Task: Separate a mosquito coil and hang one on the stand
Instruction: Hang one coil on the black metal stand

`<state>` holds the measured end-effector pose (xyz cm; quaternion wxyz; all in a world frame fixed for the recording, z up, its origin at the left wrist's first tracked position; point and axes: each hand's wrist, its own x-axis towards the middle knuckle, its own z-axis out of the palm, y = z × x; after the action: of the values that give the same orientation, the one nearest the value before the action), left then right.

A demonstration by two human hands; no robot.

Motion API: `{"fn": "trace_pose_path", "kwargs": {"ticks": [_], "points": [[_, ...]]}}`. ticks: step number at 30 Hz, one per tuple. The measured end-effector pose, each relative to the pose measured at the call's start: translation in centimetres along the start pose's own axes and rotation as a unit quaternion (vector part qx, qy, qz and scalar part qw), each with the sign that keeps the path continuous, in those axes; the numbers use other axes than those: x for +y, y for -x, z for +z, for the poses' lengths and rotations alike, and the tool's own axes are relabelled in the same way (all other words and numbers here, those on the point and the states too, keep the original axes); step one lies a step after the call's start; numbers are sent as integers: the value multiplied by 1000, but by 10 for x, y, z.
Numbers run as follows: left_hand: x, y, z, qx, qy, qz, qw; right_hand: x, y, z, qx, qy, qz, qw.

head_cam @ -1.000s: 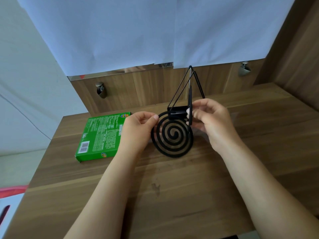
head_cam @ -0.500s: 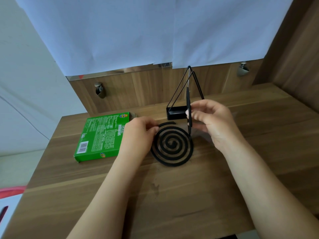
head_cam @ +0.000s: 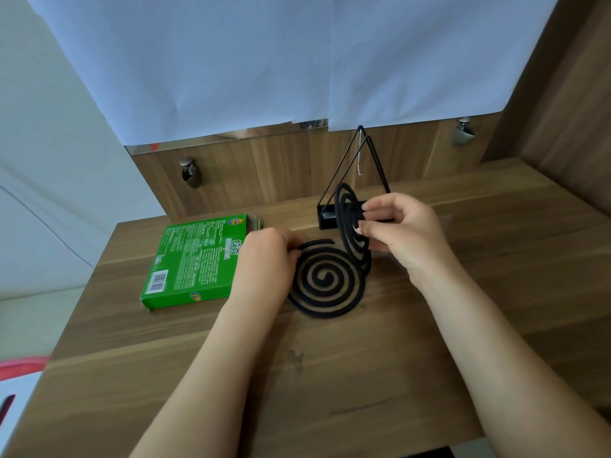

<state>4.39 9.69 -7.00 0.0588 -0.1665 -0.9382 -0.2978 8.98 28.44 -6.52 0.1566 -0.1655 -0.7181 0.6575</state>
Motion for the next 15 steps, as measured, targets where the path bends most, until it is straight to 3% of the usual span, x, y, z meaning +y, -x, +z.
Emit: {"fn": "trace_pose_path", "kwargs": {"ticks": [7, 10, 13, 15], "points": [[-5, -1, 5, 14, -12, 14, 1000, -1, 5, 3, 38, 94, -69, 992], [-3, -2, 5, 56, 26, 22, 998, -1, 6, 3, 50, 106, -91, 989], [6, -1, 3, 84, 187, -18, 979, -1, 6, 4, 70, 122, -122, 983], [12, -1, 1, 25, 388, -78, 918, -1, 7, 5, 87, 123, -138, 979]]}}
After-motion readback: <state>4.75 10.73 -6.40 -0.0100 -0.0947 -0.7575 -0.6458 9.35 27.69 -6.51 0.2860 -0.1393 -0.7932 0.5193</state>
